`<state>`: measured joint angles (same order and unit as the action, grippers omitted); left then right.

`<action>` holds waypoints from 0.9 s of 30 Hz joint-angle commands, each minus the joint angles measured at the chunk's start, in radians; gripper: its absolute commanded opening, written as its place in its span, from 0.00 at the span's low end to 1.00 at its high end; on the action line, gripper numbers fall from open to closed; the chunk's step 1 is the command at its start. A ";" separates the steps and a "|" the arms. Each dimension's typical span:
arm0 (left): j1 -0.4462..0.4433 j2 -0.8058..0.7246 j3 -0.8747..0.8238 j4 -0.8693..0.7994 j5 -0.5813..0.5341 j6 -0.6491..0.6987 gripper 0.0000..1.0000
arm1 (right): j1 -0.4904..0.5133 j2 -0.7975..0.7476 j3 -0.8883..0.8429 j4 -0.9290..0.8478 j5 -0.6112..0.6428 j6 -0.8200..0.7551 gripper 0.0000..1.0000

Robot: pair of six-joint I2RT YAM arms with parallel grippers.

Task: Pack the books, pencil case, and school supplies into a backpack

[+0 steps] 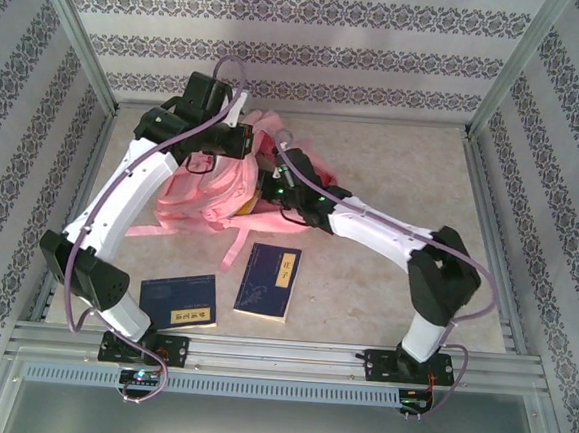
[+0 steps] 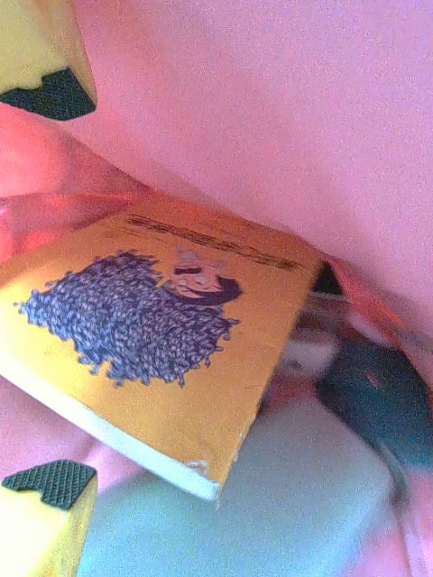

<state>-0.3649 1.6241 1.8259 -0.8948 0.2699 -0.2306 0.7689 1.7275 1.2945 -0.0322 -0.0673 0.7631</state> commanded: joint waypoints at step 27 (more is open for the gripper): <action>0.068 0.265 0.066 0.051 -0.040 -0.017 0.19 | -0.049 -0.351 -0.499 -0.185 -0.181 -0.180 0.79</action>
<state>-0.2924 1.8759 1.8755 -0.7818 0.2314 -0.2646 0.7238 1.3273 0.7753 -0.2264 -0.1211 0.6128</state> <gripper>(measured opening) 0.135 0.803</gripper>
